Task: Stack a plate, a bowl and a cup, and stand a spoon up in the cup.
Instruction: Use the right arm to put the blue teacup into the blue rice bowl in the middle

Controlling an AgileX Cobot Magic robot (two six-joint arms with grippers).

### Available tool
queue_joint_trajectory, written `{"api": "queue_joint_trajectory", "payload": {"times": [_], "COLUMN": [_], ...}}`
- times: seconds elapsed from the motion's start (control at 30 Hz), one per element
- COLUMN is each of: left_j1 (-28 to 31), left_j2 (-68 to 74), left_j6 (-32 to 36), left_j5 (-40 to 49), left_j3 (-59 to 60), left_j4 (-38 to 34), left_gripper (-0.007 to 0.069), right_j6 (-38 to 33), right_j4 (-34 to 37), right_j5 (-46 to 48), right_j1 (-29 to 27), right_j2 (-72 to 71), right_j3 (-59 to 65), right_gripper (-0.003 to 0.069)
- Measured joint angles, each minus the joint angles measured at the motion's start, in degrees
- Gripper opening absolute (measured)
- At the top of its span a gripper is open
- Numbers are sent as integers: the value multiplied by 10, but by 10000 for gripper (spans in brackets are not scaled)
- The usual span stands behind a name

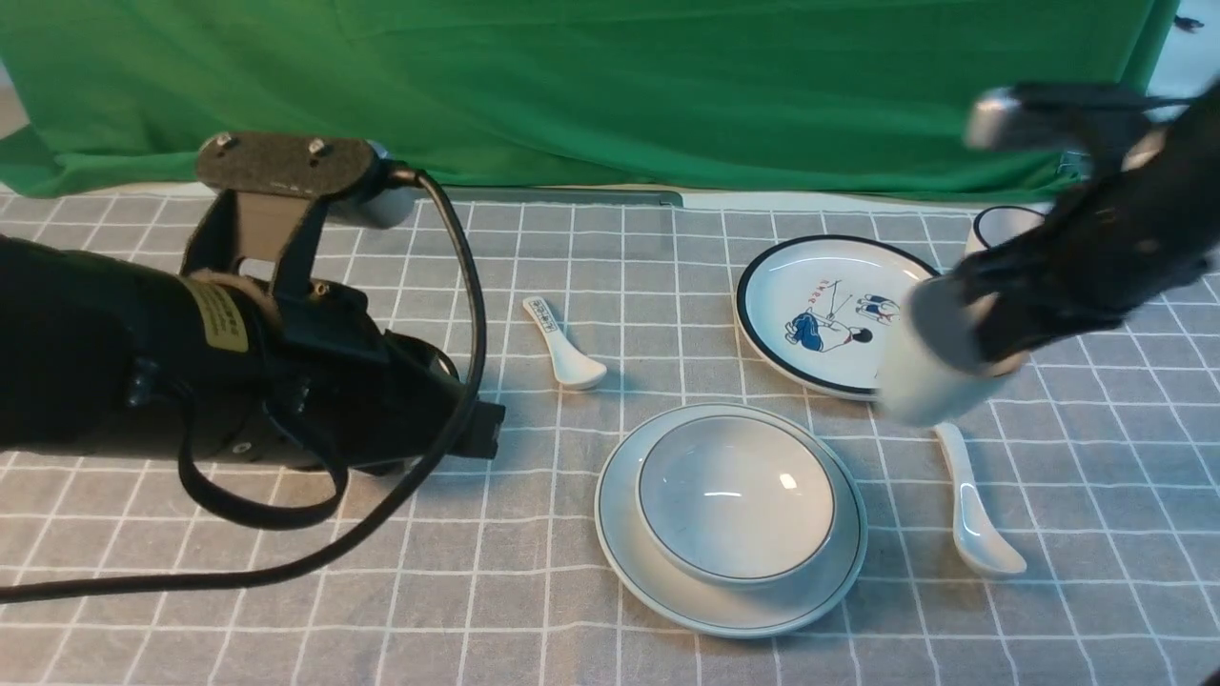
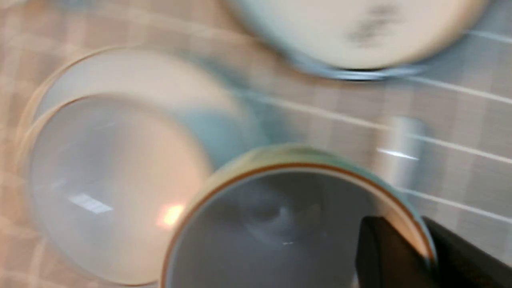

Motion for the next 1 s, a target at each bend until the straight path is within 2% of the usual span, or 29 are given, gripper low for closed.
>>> {"api": "queue_joint_trajectory", "payload": {"times": [0.17,0.33,0.57,0.67,0.77,0.8,0.83,1.0], "left_j1": [0,0,0,0,0,0,0,0], "left_j2": [0,0,0,0,0,0,0,0], "left_j6": [0,0,0,0,0,0,0,0], "left_j5": [2,2,2,2,2,2,2,2], "left_j3": [0,0,3,3,3,3,3,3], "left_j4": [1,2,2,2,2,2,2,2], "left_gripper": [8,8,8,8,8,8,8,8], "right_j6": [6,19,24,24,24,24,24,21], "right_j4": [3,3,1,0,0,0,0,-5], "right_j5": [-17,-17,-16,-17,-17,-18,-19,-16], "right_j1": [86,109,112,114,121,121,125,127], "right_j2": [53,100,127,130,130,130,130,130], "right_j3": [-23,-47,-50,-50,-51,-51,-51,-52], "right_gripper": [84,84,84,106,179,184,223,259]}}
